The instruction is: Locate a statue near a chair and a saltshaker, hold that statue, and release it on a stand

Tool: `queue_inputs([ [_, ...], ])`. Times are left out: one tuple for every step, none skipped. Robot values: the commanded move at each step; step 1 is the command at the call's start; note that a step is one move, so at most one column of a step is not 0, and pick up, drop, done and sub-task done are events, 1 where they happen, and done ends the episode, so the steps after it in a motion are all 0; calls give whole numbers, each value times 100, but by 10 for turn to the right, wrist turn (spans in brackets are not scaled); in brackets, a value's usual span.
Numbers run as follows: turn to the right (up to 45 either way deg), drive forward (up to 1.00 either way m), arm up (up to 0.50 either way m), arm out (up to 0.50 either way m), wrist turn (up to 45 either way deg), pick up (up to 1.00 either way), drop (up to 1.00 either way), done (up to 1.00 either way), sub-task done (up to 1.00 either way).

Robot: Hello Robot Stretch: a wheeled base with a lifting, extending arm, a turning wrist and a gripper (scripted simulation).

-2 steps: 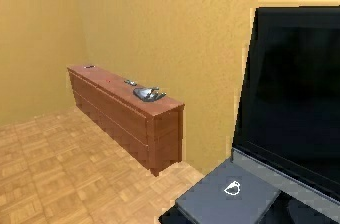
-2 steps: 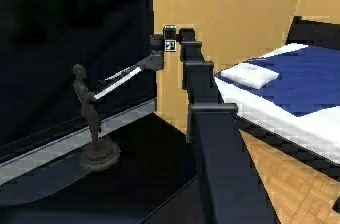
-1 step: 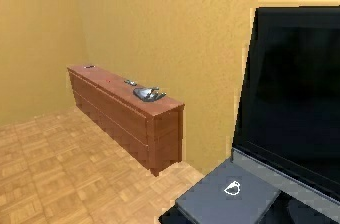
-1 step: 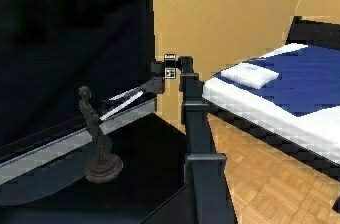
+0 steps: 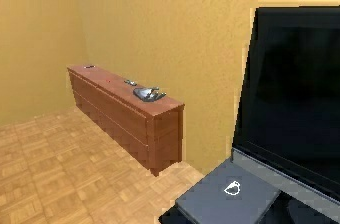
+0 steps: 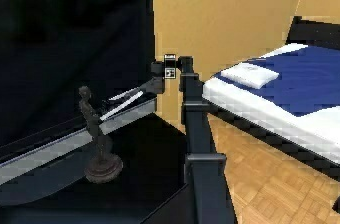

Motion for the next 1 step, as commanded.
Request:
queue_inputs([
  [0,0,0,0,0,0,100,0,0],
])
